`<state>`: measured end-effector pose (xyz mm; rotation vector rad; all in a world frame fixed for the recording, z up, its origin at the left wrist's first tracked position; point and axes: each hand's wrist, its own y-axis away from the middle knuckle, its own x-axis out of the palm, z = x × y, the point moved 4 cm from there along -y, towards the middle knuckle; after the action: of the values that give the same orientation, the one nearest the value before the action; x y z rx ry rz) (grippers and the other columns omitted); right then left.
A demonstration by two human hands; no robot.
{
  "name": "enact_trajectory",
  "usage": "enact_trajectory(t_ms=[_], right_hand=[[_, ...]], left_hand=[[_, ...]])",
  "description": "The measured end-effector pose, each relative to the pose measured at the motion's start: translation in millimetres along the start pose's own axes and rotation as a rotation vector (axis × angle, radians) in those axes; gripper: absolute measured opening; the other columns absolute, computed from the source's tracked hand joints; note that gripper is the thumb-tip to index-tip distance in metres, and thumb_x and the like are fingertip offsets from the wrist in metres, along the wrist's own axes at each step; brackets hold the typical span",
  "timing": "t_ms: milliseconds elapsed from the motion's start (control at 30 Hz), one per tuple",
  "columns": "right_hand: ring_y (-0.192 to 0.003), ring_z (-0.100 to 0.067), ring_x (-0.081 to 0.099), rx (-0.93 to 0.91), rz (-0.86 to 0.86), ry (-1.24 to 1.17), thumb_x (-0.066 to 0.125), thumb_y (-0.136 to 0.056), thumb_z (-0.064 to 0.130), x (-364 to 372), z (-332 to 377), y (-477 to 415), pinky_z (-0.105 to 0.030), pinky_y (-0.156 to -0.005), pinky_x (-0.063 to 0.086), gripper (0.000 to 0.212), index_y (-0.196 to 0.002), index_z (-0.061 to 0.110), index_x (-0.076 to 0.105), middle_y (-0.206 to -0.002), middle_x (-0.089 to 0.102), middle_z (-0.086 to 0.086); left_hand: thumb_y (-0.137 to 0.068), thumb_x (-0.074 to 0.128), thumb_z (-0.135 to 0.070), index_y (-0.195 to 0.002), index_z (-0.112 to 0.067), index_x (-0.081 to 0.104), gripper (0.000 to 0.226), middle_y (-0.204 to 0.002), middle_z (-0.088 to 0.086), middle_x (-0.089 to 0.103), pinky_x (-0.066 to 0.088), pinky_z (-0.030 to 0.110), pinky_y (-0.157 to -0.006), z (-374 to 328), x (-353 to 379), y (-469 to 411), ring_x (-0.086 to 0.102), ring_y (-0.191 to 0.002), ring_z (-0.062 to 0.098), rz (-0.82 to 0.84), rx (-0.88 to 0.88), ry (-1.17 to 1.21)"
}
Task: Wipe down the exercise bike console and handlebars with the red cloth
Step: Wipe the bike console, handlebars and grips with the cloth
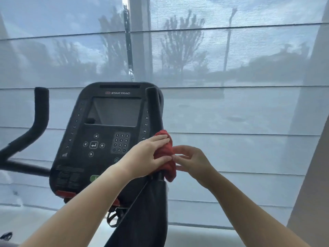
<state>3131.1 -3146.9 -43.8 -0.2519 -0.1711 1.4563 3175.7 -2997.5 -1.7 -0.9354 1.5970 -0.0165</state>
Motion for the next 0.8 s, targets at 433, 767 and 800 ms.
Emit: enact_trajectory(t_ms=[433,767,800], right_hand=[[-0.089,-0.028,0.069,-0.062,0.02,0.027,0.064,-0.084,0.007,-11.7,6.8,-47.9,-0.046,-0.084,0.056,0.021,-0.105,0.01,0.065,-0.097,0.071,-0.011],[-0.084,0.005,0.059,-0.411,-0.09,0.244,0.078,-0.072,0.026,10.5,26.6,-64.7,-0.014,-0.083,0.045,0.034,-0.101,0.036,0.064,-0.085,0.057,0.029],[-0.081,0.01,0.058,-0.434,-0.103,0.254,0.077,-0.073,0.024,9.9,30.2,-71.2,-0.009,-0.08,0.042,0.034,-0.105,0.029,0.066,-0.083,0.057,0.03]], left_hand=[[-0.082,0.069,-0.029,-0.123,-0.02,0.061,0.042,-0.129,-0.009,0.058,0.036,0.02,-0.105,5.9,-13.5,-21.4,0.05,-0.122,0.004,-0.203,-0.022,0.025],[-0.093,0.053,-0.03,-0.122,-0.026,0.059,0.029,-0.119,-0.007,0.062,0.041,0.029,-0.099,60.8,-24.3,14.2,0.055,-0.112,0.007,-0.344,-0.509,0.116],[-0.094,0.052,-0.032,-0.123,-0.025,0.059,0.031,-0.121,-0.007,0.061,0.041,0.029,-0.099,61.3,-25.6,12.2,0.055,-0.112,0.008,-0.319,-0.527,0.101]])
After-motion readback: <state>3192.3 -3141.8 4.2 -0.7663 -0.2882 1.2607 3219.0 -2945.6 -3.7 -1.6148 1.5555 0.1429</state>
